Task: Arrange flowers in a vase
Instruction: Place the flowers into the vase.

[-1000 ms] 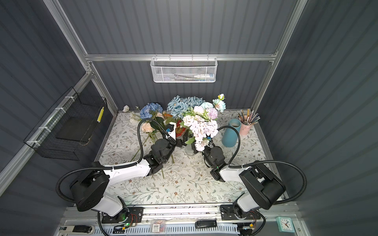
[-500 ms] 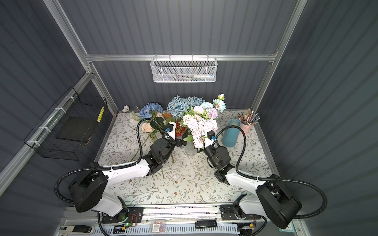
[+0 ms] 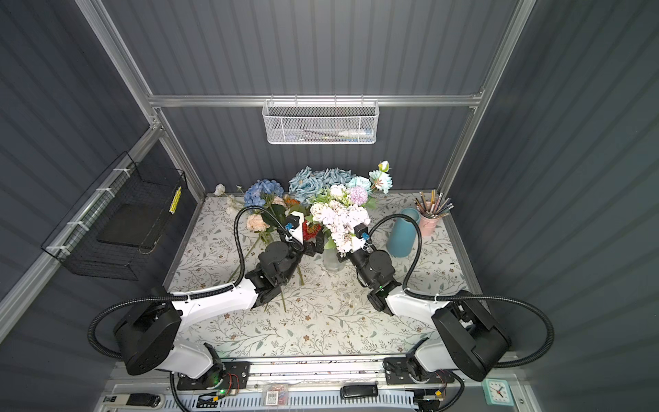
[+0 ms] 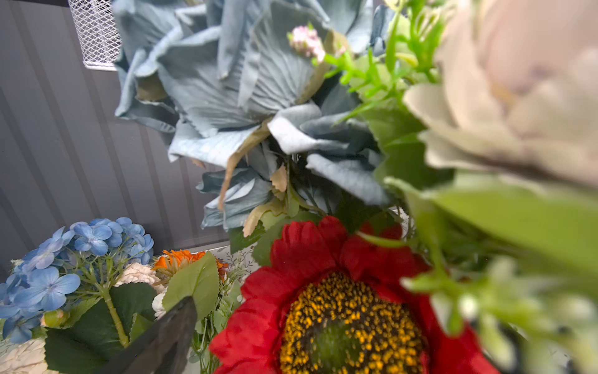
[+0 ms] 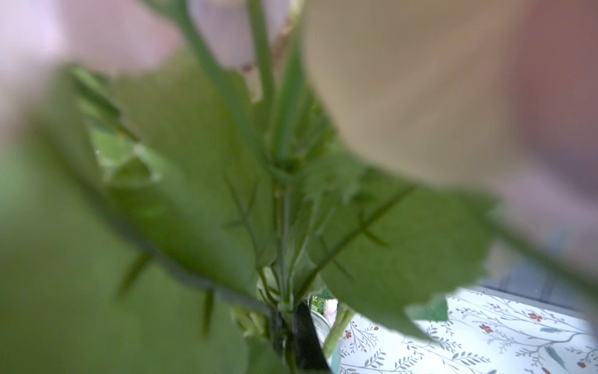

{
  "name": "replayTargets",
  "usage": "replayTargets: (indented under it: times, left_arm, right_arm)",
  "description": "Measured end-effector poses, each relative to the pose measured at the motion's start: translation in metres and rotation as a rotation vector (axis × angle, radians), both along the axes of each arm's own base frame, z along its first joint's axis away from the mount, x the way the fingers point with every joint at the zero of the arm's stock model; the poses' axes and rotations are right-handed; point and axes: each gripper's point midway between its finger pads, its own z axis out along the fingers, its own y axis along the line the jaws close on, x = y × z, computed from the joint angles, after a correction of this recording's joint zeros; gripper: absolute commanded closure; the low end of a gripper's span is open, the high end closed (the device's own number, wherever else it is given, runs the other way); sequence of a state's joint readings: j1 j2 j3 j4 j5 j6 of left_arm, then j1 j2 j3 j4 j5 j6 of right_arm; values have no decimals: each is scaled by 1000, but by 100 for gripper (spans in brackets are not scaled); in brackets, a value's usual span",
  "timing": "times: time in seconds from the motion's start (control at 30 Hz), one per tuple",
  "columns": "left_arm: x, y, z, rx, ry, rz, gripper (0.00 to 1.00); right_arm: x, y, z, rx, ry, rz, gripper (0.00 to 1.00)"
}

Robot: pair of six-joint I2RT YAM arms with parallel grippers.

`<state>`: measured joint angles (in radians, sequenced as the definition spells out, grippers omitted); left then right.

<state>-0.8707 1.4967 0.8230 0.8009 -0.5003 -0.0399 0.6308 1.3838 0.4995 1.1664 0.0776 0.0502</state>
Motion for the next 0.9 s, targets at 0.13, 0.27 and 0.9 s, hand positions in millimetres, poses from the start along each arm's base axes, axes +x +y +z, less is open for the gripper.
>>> replayTargets:
  times: [0.13,0.27,0.9]
  left_arm:
    - [0,1,0,1,0,3,0]
    - [0,1,0,0,0,5,0]
    - [-2,3,-12,14,33,3,0]
  right_arm:
    - [0,0,-9,21,32,6,100]
    - [-1,0,-32,23,92,11,100]
    - [-19,-7,-57,68,162,20,55]
